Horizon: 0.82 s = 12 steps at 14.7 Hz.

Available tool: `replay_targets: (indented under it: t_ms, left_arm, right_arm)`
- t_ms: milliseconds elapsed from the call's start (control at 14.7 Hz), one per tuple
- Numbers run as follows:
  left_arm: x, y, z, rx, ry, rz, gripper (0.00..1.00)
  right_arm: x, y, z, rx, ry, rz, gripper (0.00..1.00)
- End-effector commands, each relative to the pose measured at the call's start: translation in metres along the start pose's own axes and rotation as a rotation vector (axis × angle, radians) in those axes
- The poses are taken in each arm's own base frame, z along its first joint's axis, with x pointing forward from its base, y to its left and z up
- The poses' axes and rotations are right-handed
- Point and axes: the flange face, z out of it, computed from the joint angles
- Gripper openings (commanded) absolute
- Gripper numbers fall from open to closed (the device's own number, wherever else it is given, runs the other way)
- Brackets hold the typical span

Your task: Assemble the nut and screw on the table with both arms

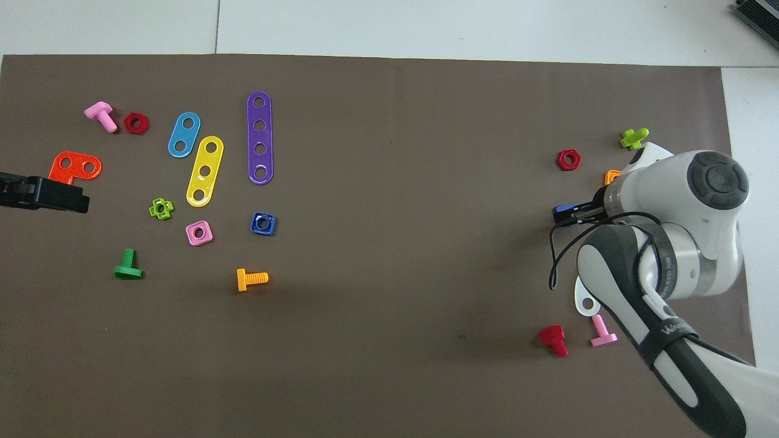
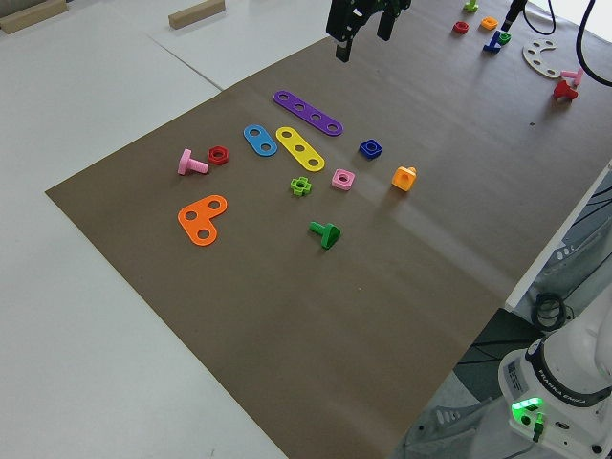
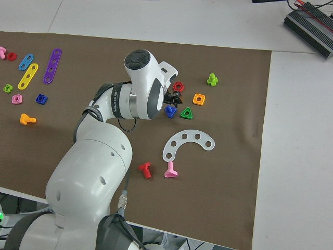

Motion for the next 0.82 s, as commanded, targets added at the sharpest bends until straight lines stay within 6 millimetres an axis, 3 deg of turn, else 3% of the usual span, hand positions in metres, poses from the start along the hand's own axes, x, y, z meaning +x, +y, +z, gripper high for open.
replay_targets:
  t_ms: [0,340,611,747]
  left_arm:
    - [-0.004,-0.002,-0.005,0.016,-0.007,0.002,1.00]
    - [-0.004,-0.002,-0.005,0.016,-0.008,0.002,1.00]
    - [-0.004,-0.002,-0.005,0.016,-0.007,0.002,1.00]
    - [-0.004,-0.002,-0.005,0.016,-0.008,0.002,1.00]
  right_arm:
    - [-0.001,0.006,0.017,0.010,0.034,-0.018,0.91]
    - [0.004,0.005,0.041,0.004,0.049,-0.017,0.77]
    - [0.004,0.004,0.047,0.013,0.045,-0.011,0.61]
    - [0.004,0.005,0.046,0.014,0.043,-0.011,0.60]
